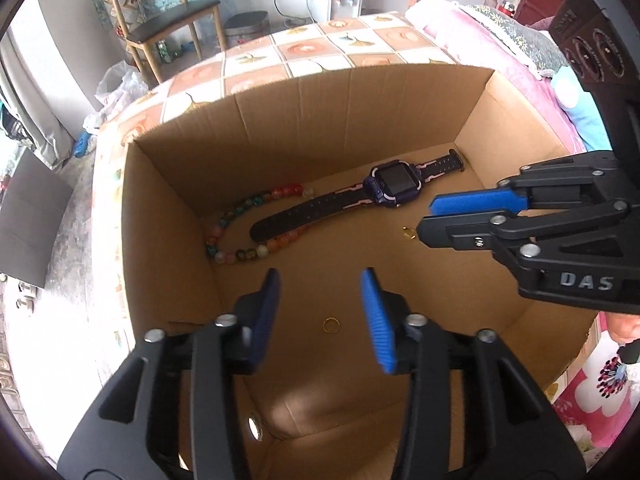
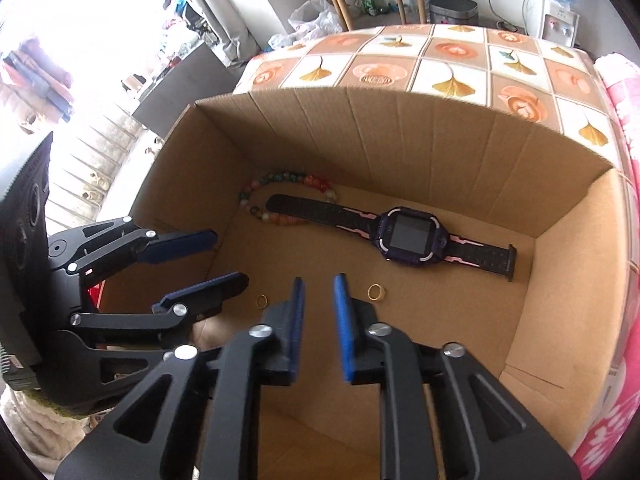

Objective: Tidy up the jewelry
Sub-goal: 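Carry the gold pieces into the box with both tools and open them, then withdraw both open tools from the box toward the jewelry on the table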

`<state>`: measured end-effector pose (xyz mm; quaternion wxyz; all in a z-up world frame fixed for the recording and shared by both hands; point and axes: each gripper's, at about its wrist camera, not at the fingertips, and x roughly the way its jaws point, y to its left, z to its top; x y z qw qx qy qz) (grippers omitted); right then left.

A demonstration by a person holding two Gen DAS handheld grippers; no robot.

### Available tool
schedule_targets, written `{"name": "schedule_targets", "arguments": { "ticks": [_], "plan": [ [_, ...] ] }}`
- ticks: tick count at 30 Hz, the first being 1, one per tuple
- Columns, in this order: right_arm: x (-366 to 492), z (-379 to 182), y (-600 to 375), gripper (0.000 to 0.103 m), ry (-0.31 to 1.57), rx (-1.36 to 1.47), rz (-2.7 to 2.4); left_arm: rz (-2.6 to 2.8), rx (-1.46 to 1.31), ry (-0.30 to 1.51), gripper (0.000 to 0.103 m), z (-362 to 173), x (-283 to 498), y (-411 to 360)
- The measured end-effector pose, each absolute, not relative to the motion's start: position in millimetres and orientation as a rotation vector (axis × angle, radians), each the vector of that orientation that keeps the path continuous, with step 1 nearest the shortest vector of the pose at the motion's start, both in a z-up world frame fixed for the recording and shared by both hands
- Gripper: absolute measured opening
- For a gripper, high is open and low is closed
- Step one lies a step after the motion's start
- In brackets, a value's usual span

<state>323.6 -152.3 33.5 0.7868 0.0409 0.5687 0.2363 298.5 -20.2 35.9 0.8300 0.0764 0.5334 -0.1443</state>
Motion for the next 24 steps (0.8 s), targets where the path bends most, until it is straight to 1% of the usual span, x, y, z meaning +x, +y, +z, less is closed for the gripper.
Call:
{"name": "schedule_targets", "arguments": {
  "ticks": [2,4,10,12,14,15,17,20,24],
  "plan": [
    [319,42,-157,0.029,1.198,0.091,0.506,-0.300,0.168,1.110,0.050,40,296,-21],
    [313,52,-162,0.030,1.167,0.098,0.506,-0.298,0.176,1.074,0.058,48,290,-21],
    [287,86,-187,0.031,1.054,0.146,0.515,-0.277,0.169,0.954,0.072,79,259,-12],
    [276,97,-195,0.035,1.020,0.165,0.525,-0.272,0.141,0.911,0.076,93,243,-4],
    [259,111,-207,0.042,0.969,0.187,0.536,-0.271,0.116,0.871,0.079,103,228,3],
    [250,118,-213,0.043,0.945,0.195,0.542,-0.269,0.102,0.845,0.082,109,218,8],
    [236,127,-221,0.052,0.908,0.210,0.551,-0.266,0.091,0.799,0.084,117,199,15],
    [209,139,-233,0.059,0.853,0.218,0.562,-0.264,0.063,0.767,0.086,120,175,23],
    [177,140,-244,0.063,0.814,0.217,0.542,-0.253,0.032,0.780,0.087,111,153,29]
  ]
}}
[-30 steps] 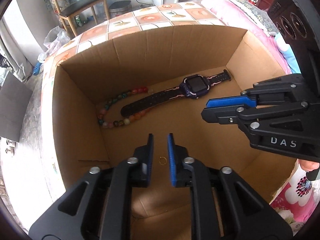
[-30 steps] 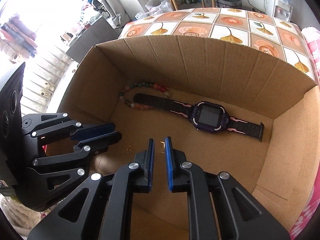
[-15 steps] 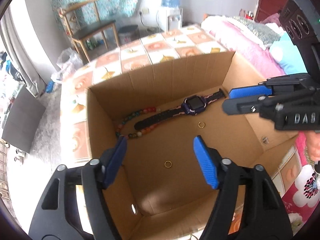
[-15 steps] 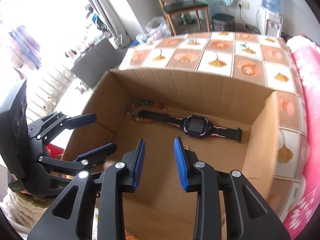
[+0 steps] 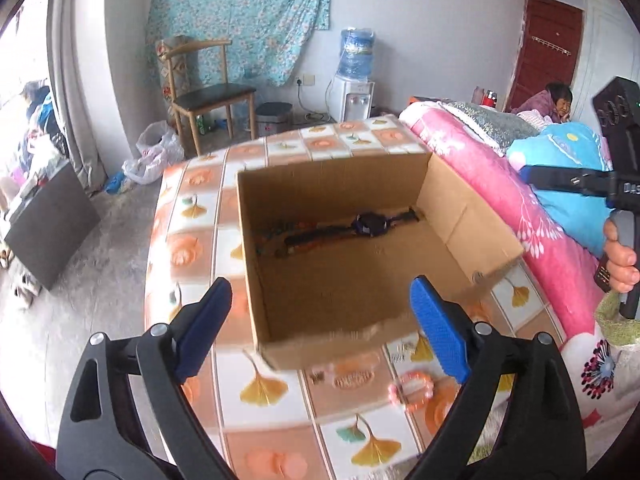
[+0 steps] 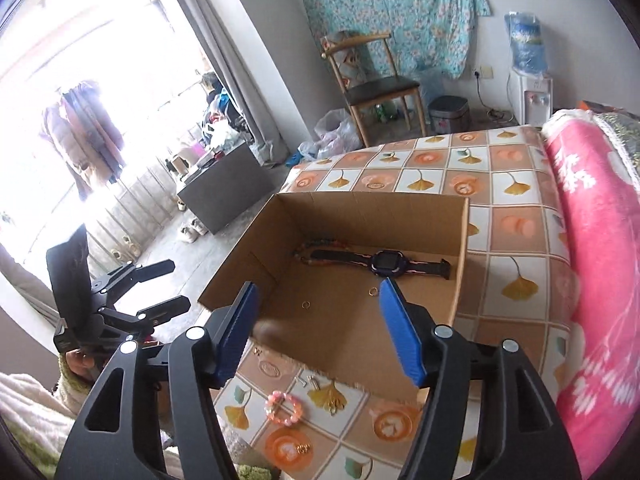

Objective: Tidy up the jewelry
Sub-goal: 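Withdraw both open tools from the box toward the jewelry on the table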

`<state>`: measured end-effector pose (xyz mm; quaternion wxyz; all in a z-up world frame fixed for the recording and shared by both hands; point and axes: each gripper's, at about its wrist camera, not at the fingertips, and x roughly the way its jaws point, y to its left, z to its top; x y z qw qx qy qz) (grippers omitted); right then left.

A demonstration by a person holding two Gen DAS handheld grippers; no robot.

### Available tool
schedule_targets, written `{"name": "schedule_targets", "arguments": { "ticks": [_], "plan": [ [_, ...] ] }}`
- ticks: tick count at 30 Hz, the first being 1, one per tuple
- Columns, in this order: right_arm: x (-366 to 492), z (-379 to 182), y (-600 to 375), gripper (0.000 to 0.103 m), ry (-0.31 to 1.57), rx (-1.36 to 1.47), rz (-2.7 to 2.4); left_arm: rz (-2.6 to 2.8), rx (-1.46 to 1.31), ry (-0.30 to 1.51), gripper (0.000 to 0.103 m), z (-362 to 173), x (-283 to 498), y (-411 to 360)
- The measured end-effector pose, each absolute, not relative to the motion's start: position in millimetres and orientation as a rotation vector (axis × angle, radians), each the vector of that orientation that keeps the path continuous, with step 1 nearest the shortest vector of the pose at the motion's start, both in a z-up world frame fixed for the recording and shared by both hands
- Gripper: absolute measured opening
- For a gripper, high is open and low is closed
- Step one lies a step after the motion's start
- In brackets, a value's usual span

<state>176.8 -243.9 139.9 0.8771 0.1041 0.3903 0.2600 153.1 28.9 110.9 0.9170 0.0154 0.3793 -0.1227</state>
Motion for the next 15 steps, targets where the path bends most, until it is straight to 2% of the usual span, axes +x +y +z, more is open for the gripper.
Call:
{"name": "schedule_targets", "arguments": {
  "ticks": [15],
  "plan": [
    [126,80,-263,0.063,0.917,0.281,0.452,-0.245,0.039,0.912,0.088,54,122,18]
  ]
}}
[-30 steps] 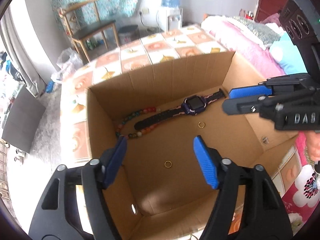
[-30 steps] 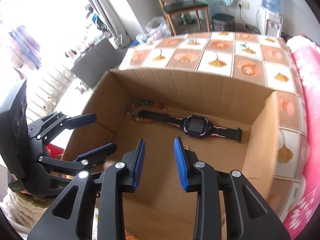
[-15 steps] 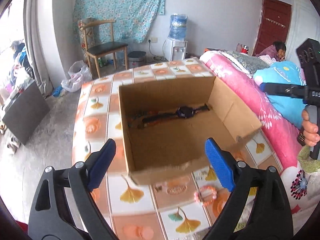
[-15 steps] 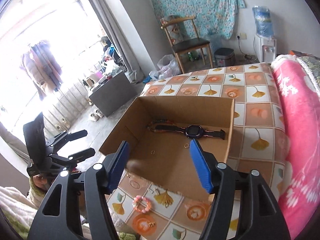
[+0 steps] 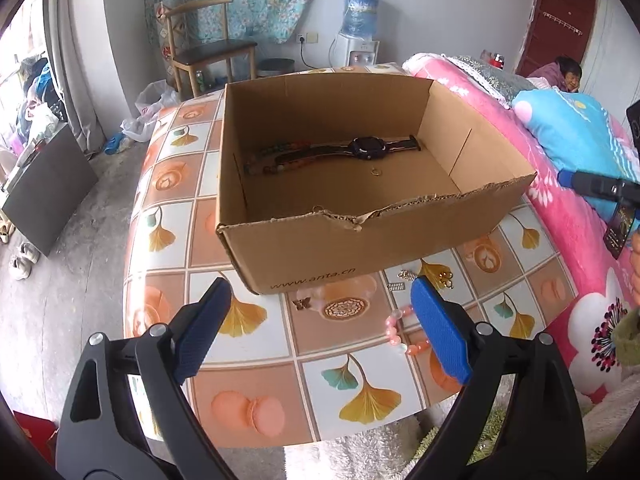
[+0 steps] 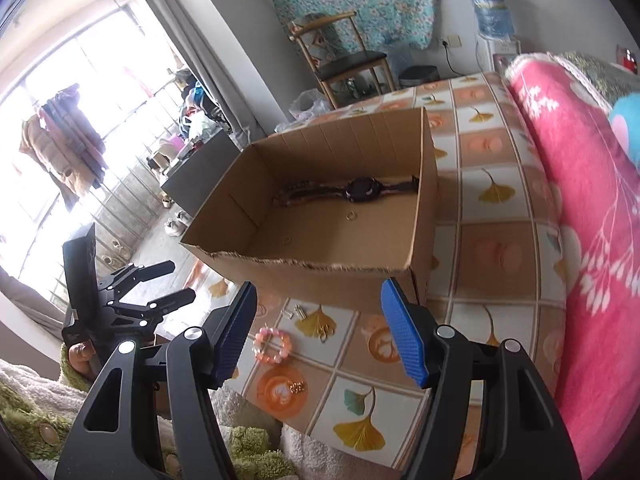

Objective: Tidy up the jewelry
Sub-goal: 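Withdraw both open tools from the box toward the jewelry on the table, then lower the left tool toward a small gold piece while the right tool approaches a gold earring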

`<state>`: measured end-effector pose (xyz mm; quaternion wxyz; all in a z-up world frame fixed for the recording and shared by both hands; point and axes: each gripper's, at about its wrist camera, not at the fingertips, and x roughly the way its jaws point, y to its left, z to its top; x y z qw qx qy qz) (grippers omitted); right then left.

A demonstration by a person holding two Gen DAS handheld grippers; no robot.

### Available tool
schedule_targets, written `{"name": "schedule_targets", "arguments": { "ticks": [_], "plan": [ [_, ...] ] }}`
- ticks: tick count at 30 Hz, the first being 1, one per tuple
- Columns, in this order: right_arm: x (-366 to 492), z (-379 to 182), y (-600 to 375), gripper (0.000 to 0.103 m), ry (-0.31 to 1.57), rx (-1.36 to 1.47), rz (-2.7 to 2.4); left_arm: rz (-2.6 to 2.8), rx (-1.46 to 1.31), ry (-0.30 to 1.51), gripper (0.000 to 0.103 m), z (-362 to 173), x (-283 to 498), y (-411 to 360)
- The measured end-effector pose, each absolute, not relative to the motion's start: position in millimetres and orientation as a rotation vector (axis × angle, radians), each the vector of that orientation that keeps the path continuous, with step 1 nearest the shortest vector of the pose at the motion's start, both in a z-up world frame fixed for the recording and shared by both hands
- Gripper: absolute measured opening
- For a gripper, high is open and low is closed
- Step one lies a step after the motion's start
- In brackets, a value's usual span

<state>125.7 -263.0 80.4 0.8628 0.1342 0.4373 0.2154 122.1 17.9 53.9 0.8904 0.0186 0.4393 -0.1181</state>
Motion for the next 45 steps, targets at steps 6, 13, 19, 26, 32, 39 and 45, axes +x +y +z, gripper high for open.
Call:
{"name": "schedule_targets", "arguments": {
  "ticks": [6,13,19,26,32,39,45],
  "plan": [
    [122,63,-264,0.063,0.970,0.278,0.408,-0.246,0.061,0.916,0.088,50,122,14],
    [120,42,-261,0.063,1.033,0.255,0.359,-0.234,0.072,0.937,0.088,41,117,14],
    [107,30,-259,0.063,1.038,0.266,0.327,-0.231,0.057,0.927,0.088,32,99,14],
    [95,6,-252,0.063,1.095,0.274,0.299,-0.242,0.038,0.954,0.087,8,84,9],
    [95,-1,-234,0.063,1.094,0.250,0.314,-0.259,0.096,0.923,0.081,-2,77,-9],
    [99,1,-211,0.057,1.078,0.223,0.342,-0.253,0.103,0.898,0.065,-5,78,-11],
    [109,0,-193,0.050,1.073,0.193,0.367,-0.265,0.077,0.879,0.046,-5,84,-3]
  ]
}}
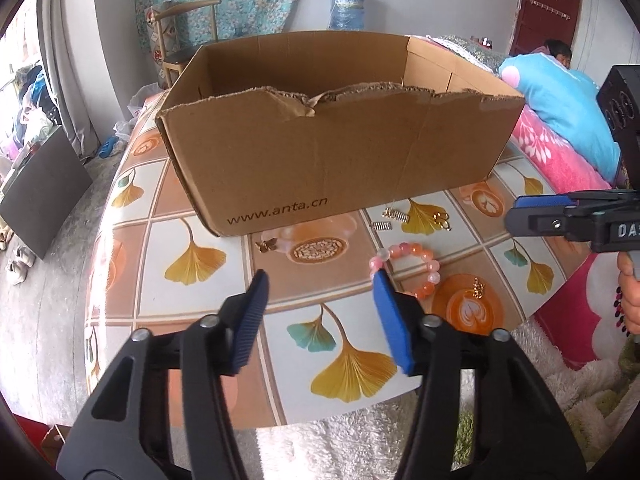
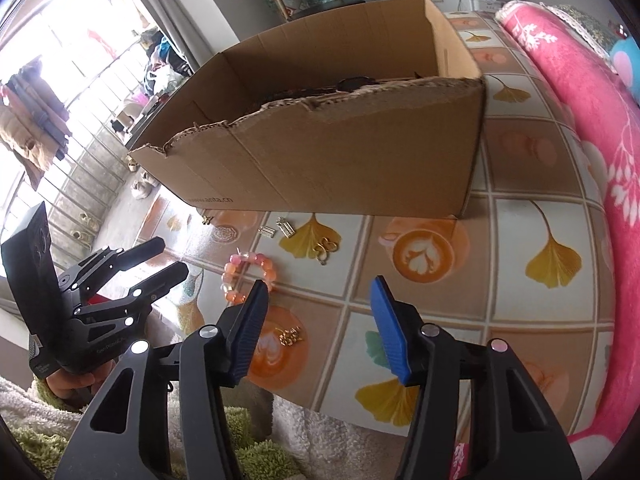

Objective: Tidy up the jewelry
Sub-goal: 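Lower the left tool toward a small gold piece while the right tool approaches a gold earring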

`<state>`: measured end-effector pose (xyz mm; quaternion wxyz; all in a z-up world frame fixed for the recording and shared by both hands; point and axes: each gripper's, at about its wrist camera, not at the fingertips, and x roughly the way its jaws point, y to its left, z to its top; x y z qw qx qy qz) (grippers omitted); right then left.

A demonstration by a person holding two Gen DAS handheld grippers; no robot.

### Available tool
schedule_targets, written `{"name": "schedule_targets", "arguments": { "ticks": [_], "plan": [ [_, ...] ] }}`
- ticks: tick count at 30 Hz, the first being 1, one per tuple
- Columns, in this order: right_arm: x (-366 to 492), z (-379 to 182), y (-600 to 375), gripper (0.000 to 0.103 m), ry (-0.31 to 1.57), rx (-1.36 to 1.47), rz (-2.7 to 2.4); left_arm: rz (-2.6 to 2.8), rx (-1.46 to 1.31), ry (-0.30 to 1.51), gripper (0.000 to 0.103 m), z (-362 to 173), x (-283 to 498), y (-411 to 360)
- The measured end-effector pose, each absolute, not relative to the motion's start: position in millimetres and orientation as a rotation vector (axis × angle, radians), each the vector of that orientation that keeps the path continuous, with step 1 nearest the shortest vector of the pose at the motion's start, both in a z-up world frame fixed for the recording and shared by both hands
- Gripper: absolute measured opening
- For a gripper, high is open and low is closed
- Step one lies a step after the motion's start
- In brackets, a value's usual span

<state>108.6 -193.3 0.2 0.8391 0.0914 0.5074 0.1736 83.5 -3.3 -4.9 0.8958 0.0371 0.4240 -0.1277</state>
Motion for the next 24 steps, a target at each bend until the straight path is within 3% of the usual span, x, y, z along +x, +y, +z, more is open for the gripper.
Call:
{"name": "schedule_targets", "arguments": {
  "ticks": [4,8,15,19,24],
  "plan": [
    [114,0,-188,0.041,1.079,0.179,0.371,-0.327,0.084,0.854,0.036,0,84,-9],
    [113,-1,-188,0.034,1.088,0.153,0.368,-0.433,0.105,0.840,0.036,1,82,-26],
    [108,-7,-184,0.030,1.116,0.121,0.367,-0.529,0.256,0.866,0.035,-17,81,-66],
    [111,-8,-183,0.030,1.111,0.128,0.371,-0.521,0.275,0.910,0.021,-30,88,-71],
    [120,-7,-179,0.030,1.098,0.120,0.389,-0.493,0.250,0.940,0.012,-35,94,-60]
  ]
}}
